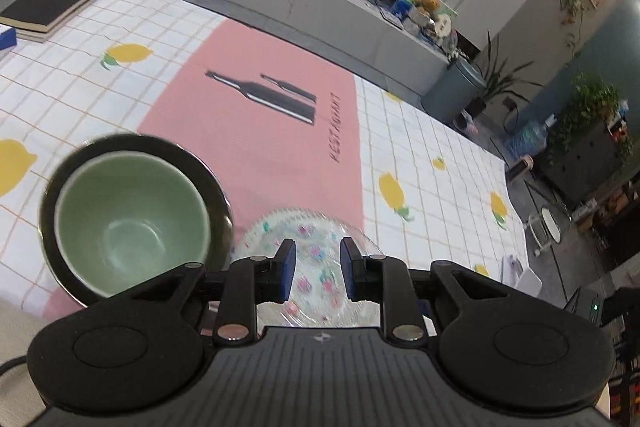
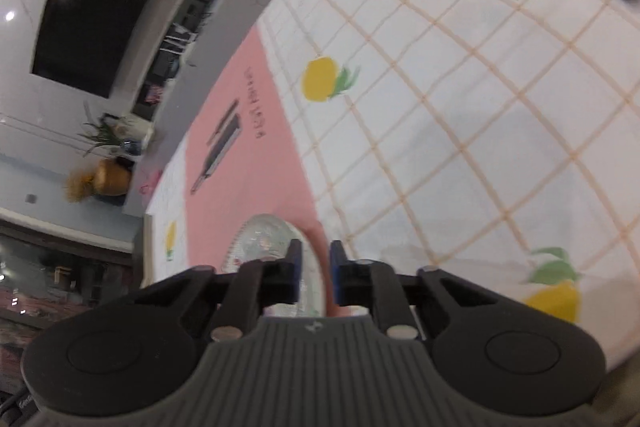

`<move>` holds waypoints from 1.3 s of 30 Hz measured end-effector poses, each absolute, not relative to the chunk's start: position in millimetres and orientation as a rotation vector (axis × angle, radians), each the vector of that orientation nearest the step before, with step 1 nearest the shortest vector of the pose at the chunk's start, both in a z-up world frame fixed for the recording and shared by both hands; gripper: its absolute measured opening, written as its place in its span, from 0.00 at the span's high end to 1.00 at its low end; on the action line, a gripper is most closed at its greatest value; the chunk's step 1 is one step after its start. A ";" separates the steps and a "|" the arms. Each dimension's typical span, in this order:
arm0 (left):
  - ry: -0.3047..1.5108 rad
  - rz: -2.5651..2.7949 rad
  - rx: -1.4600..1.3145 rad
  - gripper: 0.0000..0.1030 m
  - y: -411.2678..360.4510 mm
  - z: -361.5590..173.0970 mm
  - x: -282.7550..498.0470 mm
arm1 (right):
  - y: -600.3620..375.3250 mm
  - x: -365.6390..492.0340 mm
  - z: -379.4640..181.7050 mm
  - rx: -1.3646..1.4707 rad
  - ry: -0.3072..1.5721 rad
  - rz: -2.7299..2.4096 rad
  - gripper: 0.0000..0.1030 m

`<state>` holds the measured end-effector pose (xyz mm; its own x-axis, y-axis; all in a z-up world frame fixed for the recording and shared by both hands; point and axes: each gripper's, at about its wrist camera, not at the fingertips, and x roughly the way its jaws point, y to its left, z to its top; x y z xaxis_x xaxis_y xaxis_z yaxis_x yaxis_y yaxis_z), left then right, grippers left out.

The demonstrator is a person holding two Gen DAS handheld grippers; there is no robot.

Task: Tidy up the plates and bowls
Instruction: 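Open both tools and withdraw from the plate stack, then move both tools to the steel bowl stack holding the green bowl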

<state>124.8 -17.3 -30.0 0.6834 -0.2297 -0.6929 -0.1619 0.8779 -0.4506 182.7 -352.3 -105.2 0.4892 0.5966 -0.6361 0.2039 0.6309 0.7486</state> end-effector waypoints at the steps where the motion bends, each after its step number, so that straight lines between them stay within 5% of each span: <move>1: 0.825 -0.032 -0.514 0.74 -14.3 -29.1 126.0 | -349.3 183.3 -104.9 0.887 1.056 0.297 0.94; 14: 0.670 0.078 -0.340 0.66 -12.4 -5.6 118.5 | -306.7 181.3 -85.1 0.473 1.001 0.268 0.93; 32: 0.742 0.100 -0.493 0.66 42.3 -10.9 131.1 | -287.4 185.3 -97.7 0.407 1.069 0.310 0.90; 34: 0.789 0.123 -0.393 0.55 46.2 -9.6 133.2 | -299.2 181.9 -90.8 0.456 1.017 0.293 0.83; 37: 0.879 0.128 -0.293 0.47 56.5 -13.6 128.2 | -320.3 176.9 -80.8 0.557 0.932 0.279 0.43; 39: 0.880 0.115 -0.274 0.38 66.2 -17.3 120.0 | -321.7 182.8 -86.7 0.578 0.978 0.277 0.41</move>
